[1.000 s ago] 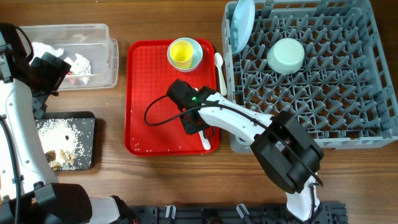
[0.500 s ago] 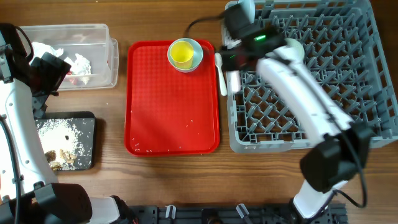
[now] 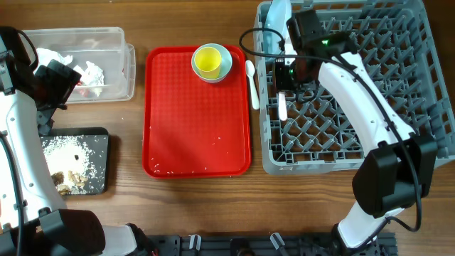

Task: Sort waste into correct bins and load items into the dishwasher rack
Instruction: 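Carry the fork with the right gripper and drop it into the rack, then move the right gripper over the yellow cup in the blue bowl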

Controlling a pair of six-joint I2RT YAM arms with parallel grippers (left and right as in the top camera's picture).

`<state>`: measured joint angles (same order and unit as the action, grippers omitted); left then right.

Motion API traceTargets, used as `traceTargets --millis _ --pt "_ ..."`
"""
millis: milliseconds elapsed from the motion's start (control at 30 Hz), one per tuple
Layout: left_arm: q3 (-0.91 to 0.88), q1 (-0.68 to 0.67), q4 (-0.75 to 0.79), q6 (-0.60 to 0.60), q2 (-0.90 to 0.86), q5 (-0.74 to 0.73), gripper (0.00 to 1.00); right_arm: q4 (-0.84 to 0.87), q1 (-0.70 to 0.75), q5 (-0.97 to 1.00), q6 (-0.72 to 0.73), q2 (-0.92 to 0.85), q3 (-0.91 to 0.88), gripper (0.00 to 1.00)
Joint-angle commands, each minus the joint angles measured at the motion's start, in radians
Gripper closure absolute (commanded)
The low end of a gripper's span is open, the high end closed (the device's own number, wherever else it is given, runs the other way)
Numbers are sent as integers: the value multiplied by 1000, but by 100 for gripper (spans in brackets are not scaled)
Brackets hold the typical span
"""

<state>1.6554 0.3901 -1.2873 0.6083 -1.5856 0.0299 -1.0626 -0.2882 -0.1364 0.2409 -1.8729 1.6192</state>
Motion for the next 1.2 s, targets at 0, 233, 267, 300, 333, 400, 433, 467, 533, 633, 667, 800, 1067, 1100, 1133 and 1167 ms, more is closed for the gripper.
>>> traceTargets --millis 0,233,267,300,333,400,433,467,533,633,667,800,1067,1100,1133,1167 --pt "3 6 0 3 -2 13 0 -20 -3 -23 23 -4 -16 76" --pt "3 6 0 3 -2 13 0 -57 -3 -57 38 16 -10 61" --pt "3 6 0 3 -2 13 0 -56 -3 -58 56 31 2 61" --pt "3 6 0 3 -2 13 0 -50 -5 -65 57 43 12 61" --pt "3 6 0 3 -2 13 0 -21 -11 -86 51 69 31 61" --pt "3 6 0 3 -2 13 0 56 -30 -119 47 110 53 54" --pt "3 6 0 3 -2 13 0 104 -41 -130 47 126 56 41" --pt "3 6 0 3 -2 13 0 162 -53 -137 48 140 56 35" --pt "3 6 0 3 -2 13 0 288 -89 -135 46 152 56 24" --pt "3 6 0 3 -2 13 0 441 -153 -131 22 133 57 16" --pt "3 6 0 3 -2 13 0 460 -166 -125 21 125 65 15" --pt "3 6 0 2 -2 13 0 374 -233 -23 -58 -17 277 11" --pt "3 6 0 3 -2 13 0 505 -331 74 -53 -266 373 17" --pt "3 6 0 3 -2 13 0 537 -358 145 -53 -299 373 23" --pt "3 6 0 3 -2 13 0 550 -385 240 -54 -330 372 30" --pt "3 6 0 3 -2 13 0 551 -402 302 -54 -348 372 33"
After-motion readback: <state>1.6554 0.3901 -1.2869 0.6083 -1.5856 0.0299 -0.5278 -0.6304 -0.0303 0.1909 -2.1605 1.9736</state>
